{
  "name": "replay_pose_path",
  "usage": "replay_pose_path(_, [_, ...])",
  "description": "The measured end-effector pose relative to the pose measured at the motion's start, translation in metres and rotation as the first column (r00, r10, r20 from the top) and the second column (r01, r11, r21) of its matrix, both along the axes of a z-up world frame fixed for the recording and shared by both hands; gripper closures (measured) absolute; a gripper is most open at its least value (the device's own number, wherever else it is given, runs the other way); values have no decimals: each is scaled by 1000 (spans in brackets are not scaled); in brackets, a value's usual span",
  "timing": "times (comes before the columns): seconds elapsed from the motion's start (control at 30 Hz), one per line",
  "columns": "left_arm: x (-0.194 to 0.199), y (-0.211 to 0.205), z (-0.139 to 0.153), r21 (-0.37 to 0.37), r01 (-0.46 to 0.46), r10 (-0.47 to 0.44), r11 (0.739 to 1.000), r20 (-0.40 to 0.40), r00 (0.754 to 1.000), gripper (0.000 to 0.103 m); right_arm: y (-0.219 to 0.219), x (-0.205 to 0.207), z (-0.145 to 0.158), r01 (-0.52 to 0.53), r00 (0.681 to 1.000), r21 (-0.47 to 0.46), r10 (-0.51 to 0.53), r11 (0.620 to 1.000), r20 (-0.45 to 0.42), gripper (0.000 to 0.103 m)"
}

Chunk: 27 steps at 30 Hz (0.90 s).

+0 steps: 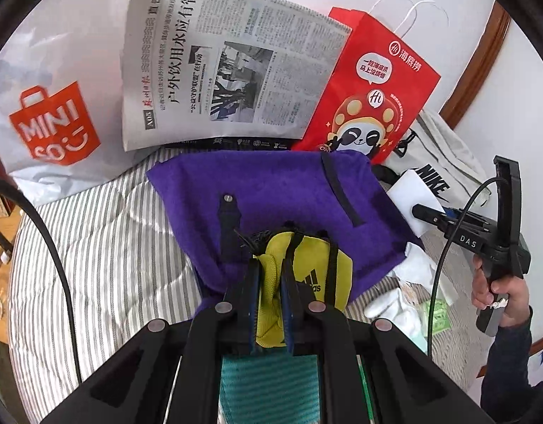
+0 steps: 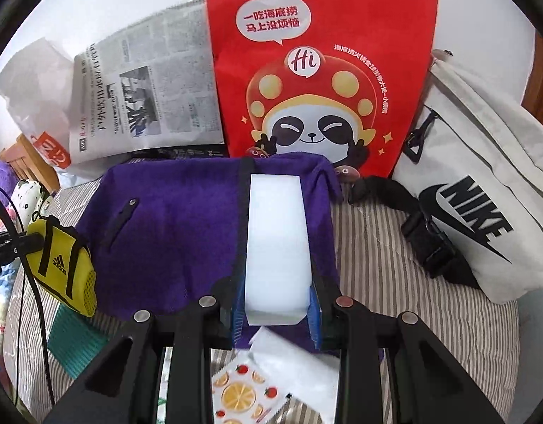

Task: Organize soft objects
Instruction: 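Carry the sponge over the purple towel with the right gripper while the left carries the pouch there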

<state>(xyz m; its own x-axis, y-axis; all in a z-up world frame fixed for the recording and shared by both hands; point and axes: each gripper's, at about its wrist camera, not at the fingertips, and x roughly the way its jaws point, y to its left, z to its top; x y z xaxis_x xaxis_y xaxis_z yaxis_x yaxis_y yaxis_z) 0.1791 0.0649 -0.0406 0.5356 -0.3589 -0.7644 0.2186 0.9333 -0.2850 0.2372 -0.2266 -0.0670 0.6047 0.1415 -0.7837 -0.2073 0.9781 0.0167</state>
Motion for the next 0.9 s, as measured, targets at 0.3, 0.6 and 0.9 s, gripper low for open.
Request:
replay_pose_path(0.3, [34, 4, 0, -18, -10, 9, 1000, -13, 1000, 92, 5, 45, -13, 0, 1000, -34, -1, 999, -26, 73])
replay_pose_path(0.6, [73, -5, -39, -61, -24, 18, 998, -88, 996, 92, 12, 72, -47, -8, 995, -79, 0, 997, -100, 73])
replay_pose_path(0.9, [86, -15, -58, -44, -25, 19, 999, -124, 992, 92, 16, 75, -59, -30, 992, -102, 17, 994, -127, 73])
